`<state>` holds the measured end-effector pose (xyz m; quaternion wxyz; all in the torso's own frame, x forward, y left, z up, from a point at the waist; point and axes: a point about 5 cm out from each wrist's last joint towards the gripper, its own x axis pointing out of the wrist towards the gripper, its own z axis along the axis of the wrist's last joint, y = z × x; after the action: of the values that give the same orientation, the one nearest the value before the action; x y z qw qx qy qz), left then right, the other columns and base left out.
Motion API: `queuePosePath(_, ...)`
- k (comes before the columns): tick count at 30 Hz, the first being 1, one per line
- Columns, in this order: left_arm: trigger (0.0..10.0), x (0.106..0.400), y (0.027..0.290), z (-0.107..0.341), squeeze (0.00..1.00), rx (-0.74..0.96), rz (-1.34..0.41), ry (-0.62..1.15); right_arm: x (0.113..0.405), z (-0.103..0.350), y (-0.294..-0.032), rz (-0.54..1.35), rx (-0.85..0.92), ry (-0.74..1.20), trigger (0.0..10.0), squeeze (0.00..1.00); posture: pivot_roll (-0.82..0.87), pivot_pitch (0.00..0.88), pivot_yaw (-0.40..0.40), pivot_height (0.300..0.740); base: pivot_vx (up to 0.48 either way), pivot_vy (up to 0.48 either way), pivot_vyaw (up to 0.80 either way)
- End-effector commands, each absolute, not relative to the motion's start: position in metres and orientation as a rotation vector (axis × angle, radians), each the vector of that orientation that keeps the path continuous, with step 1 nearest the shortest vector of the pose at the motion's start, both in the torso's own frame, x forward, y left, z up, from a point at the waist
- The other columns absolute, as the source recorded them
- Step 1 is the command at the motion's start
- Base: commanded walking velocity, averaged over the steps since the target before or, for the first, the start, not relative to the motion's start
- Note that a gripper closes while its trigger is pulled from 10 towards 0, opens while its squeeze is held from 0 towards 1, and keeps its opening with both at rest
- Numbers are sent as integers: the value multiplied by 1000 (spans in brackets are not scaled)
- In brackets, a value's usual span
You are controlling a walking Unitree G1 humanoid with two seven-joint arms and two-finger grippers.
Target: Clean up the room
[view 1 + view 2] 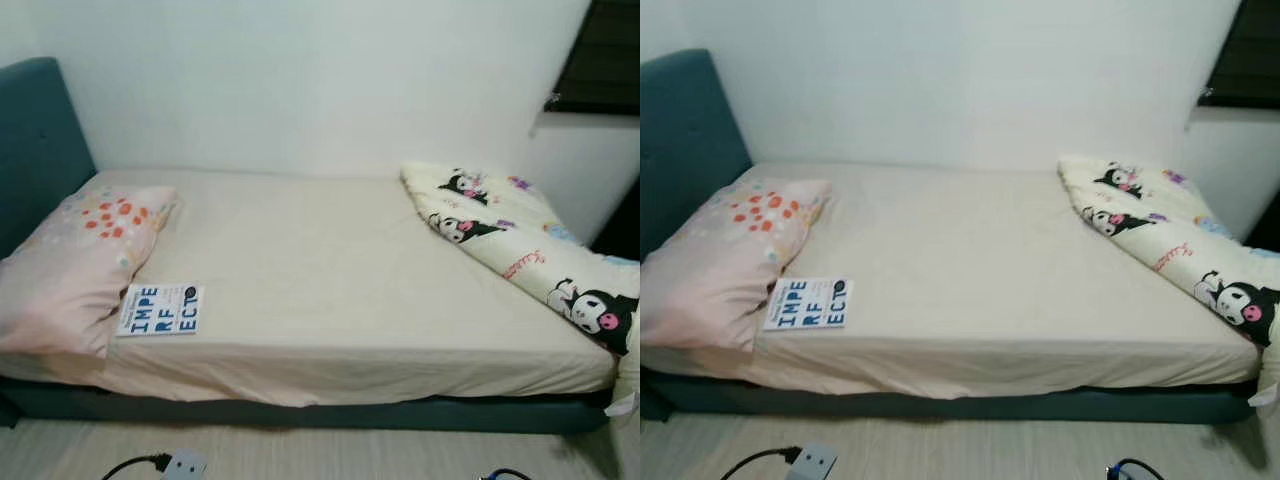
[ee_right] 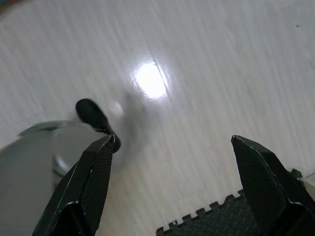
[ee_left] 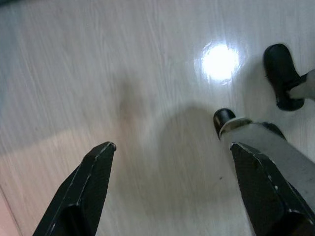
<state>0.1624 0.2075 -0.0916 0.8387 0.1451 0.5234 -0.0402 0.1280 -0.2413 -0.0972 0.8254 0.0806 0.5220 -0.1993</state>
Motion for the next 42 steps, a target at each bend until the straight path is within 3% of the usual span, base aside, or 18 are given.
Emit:
queuePosePath(1,10000,161,209,-92,0,307,-75,1123,133,-96,-238,-403,163,1102,10000,0,15,0,-13,726,0,-390,0)
queuePosePath(35,10000,162,203,-93,0,325,-123,1136,130,-96,-241,-423,150,1097,10000,0,2,0,-8,726,0,-433,0)
queuePosePath(42,10000,163,203,-92,0,332,-127,1134,132,-95,-244,-420,151,1083,10000,0,1,0,-10,726,0,-480,-757)
